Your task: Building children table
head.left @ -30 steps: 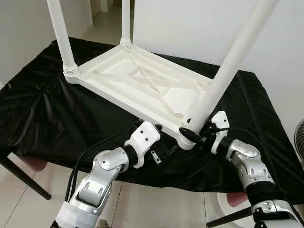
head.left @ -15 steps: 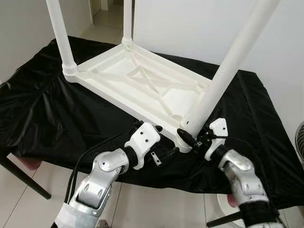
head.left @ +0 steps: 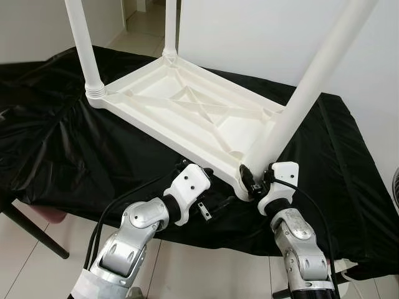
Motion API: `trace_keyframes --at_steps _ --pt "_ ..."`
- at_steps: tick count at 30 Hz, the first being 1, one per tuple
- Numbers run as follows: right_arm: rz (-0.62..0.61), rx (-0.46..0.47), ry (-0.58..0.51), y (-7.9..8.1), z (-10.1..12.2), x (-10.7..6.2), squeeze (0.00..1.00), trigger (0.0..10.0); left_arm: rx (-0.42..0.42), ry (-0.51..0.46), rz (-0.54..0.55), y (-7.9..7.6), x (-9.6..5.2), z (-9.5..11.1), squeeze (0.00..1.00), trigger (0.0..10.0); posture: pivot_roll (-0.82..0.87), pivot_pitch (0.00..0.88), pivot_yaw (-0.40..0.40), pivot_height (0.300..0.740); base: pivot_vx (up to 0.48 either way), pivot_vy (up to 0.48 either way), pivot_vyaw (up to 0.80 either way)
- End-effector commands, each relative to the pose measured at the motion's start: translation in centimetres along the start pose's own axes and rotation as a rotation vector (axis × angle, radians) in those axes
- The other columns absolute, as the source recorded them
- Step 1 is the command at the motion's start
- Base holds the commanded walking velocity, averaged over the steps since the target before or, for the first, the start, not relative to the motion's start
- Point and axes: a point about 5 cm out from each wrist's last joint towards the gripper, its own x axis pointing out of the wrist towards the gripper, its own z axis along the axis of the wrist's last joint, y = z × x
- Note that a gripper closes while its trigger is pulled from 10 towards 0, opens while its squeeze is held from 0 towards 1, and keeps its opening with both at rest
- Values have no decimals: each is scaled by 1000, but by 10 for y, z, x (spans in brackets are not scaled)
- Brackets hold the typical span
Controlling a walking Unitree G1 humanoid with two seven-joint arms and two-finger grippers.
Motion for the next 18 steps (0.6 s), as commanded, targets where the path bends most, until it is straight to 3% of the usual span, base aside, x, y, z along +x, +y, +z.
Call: trace_keyframes --at_steps 1,4,8,9,12,13,18 --pt "-112 -31 43 -13 -5 -5 0 0 -12 -5 -2 -4 1 1 0 10000 99 83 -89 740 0 0 0" --pt "-140 -29 65 -2 -7 -9 0 0 -11 -6 -4 -4 2 1 0 10000 104 76 -92 740 0 0 0" --pt "-99 -22 50 1 -3 -7 0 0 -13 -8 -3 -4 2 1 0 10000 104 76 -92 740 0 0 0" --pt "-60 -12 66 2 -4 -4 0 10000 -11 -8 -6 -4 2 1 0 10000 103 67 -94 740 0 0 0" --pt "-11 -14 78 3 -6 -2 0 10000 -9 -8 -6 -4 3 1 0 10000 107 62 -96 740 0 0 0" --pt "4 -9 75 3 -6 -1 1000 10000 -8 -8 -5 -4 3 1 0 10000 108 60 -96 740 0 0 0" --pt "117 -26 75 -3 -7 5 1000 10000 -3 -9 1 -2 3 2 0 10000 114 52 -98 740 0 0 0"
